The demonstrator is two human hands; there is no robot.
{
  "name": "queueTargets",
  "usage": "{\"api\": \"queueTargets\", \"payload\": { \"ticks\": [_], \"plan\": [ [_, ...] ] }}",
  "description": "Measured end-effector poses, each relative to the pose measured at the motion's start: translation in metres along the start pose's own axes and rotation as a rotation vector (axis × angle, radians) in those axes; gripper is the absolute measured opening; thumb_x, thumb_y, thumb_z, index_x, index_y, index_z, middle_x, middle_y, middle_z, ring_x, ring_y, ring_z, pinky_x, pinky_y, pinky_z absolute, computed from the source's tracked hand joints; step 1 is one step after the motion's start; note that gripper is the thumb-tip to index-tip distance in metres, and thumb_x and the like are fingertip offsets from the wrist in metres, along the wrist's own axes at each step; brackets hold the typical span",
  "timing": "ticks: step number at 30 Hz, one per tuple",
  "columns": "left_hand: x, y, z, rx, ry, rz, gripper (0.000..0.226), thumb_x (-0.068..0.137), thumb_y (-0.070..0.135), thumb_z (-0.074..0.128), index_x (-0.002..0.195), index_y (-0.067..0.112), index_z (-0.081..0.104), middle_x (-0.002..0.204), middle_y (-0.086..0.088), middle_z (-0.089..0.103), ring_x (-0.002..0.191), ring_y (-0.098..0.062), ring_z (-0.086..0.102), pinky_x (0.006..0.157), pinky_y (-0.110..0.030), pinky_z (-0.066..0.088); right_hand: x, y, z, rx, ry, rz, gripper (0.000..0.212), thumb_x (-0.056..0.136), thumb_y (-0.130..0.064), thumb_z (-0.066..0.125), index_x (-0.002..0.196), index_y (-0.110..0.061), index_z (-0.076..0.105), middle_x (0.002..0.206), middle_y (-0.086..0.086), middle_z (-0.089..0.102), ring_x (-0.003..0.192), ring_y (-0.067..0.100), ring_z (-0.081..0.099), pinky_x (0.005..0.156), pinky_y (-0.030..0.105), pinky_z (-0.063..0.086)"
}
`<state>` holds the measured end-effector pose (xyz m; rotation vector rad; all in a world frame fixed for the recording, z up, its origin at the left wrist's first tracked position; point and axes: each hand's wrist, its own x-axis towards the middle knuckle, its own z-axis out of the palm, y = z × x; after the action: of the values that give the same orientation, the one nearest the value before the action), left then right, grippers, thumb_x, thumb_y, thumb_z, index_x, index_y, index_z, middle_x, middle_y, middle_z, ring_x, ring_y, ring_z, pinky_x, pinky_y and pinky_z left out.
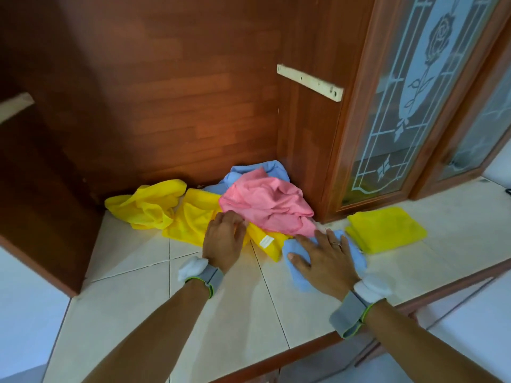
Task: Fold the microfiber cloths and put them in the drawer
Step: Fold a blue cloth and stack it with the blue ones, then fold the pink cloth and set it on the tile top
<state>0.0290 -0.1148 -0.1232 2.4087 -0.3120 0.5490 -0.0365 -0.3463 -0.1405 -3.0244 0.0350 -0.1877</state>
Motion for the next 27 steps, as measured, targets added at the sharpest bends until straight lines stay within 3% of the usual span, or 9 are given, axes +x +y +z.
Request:
{"api": "queueTargets", "payload": {
  "ticks": [2, 6, 9, 11, 13, 18, 21, 24, 27],
  "plan": [
    [0.007, 0.008, -0.012, -0.078, 0.007, -0.044, 0.019, 0.091, 0.034, 0.055, 0.086, 0.016, 0.058, 0.078, -0.004, 0.066, 0.078, -0.031, 0.061, 0.068, -0.041, 0.049, 0.007, -0.007, -0.013, 0.028, 0.038, -0.025, 0.071, 0.078, -0.068, 0.029, 0.137, -0.034, 0.050, 0.137, 0.011, 0.053, 0.126, 0.040, 0.048, 0.107, 0.057, 0.031],
    [0.021, 0.014, -0.030, -0.171, -0.072, -0.044, 0.014, 0.093, 0.035, 0.060, 0.088, 0.025, 0.052, 0.073, 0.009, 0.058, 0.071, -0.020, 0.058, 0.066, -0.035, 0.047, 0.026, -0.036, -0.032, 0.185, 0.215, -0.147, 0.055, 0.073, -0.057, 0.047, 0.119, -0.031, 0.062, 0.112, 0.010, 0.065, 0.096, 0.037, 0.063, 0.084, 0.043, 0.052],
    [0.023, 0.021, -0.044, -0.203, -0.079, 0.033, 0.020, 0.093, 0.035, 0.063, 0.092, 0.017, 0.057, 0.076, 0.012, 0.058, 0.075, -0.014, 0.059, 0.066, -0.027, 0.042, 0.039, -0.058, -0.037, 0.203, 0.130, -0.187, 0.038, 0.077, -0.053, 0.056, 0.104, -0.028, 0.065, 0.104, 0.005, 0.067, 0.095, 0.032, 0.064, 0.075, 0.036, 0.050],
    [0.021, 0.019, -0.055, -0.173, -0.094, 0.052, 0.029, 0.092, 0.046, 0.059, 0.094, 0.017, 0.059, 0.079, 0.009, 0.063, 0.080, -0.015, 0.063, 0.069, -0.029, 0.046, 0.046, -0.062, -0.047, 0.281, 0.098, -0.180, 0.020, 0.081, -0.042, 0.062, 0.082, -0.022, 0.063, 0.087, 0.005, 0.066, 0.087, 0.031, 0.062, 0.065, 0.033, 0.042],
    [0.020, 0.010, -0.067, -0.083, -0.143, 0.056, 0.036, 0.091, 0.057, 0.050, 0.100, 0.023, 0.058, 0.087, 0.004, 0.068, 0.087, -0.021, 0.065, 0.073, -0.035, 0.051, 0.057, -0.061, -0.061, 0.382, 0.073, -0.183, 0.028, 0.078, -0.041, 0.067, 0.065, -0.022, 0.050, 0.075, 0.006, 0.061, 0.076, 0.031, 0.056, 0.060, 0.031, 0.035],
    [0.019, -0.004, -0.084, 0.202, -0.272, 0.090, 0.072, 0.078, 0.068, 0.041, 0.136, 0.026, 0.048, 0.124, -0.010, 0.055, 0.116, -0.033, 0.053, 0.099, -0.039, 0.043, 0.080, -0.071, -0.117, 0.264, -0.125, -0.361, 0.037, 0.065, -0.052, 0.080, 0.078, -0.021, 0.065, 0.077, -0.003, 0.068, 0.075, 0.018, 0.061, 0.068, 0.032, 0.047],
    [0.026, 0.007, -0.081, 0.221, -0.324, 0.145, 0.066, 0.078, 0.056, 0.056, 0.134, 0.023, 0.053, 0.123, -0.010, 0.056, 0.114, -0.032, 0.056, 0.098, -0.038, 0.043, 0.093, -0.085, -0.151, 0.332, -0.253, -0.460, 0.022, 0.067, -0.038, 0.085, 0.074, -0.021, 0.073, 0.068, -0.004, 0.066, 0.064, 0.006, 0.056, 0.063, 0.026, 0.044],
    [0.032, 0.028, -0.090, -0.038, -0.308, 0.084, 0.050, 0.079, 0.039, 0.073, 0.124, 0.024, 0.061, 0.116, -0.004, 0.063, 0.108, -0.024, 0.062, 0.095, -0.033, 0.047, 0.104, -0.100, -0.186, 0.516, -0.171, -0.557, 0.013, 0.075, -0.028, 0.082, 0.075, -0.016, 0.075, 0.070, -0.003, 0.068, 0.062, -0.001, 0.054, 0.059, 0.019, 0.042],
    [0.049, 0.051, -0.110, -0.486, -0.176, 0.002, 0.022, 0.081, 0.047, 0.072, 0.097, 0.033, 0.067, 0.098, 0.007, 0.070, 0.093, -0.012, 0.064, 0.092, -0.039, 0.053, 0.108, -0.116, -0.220, 0.601, -0.121, -0.609, 0.018, 0.085, -0.030, 0.073, 0.084, -0.013, 0.075, 0.078, 0.005, 0.074, 0.069, 0.001, 0.060, 0.065, 0.019, 0.046]
  ]
}}
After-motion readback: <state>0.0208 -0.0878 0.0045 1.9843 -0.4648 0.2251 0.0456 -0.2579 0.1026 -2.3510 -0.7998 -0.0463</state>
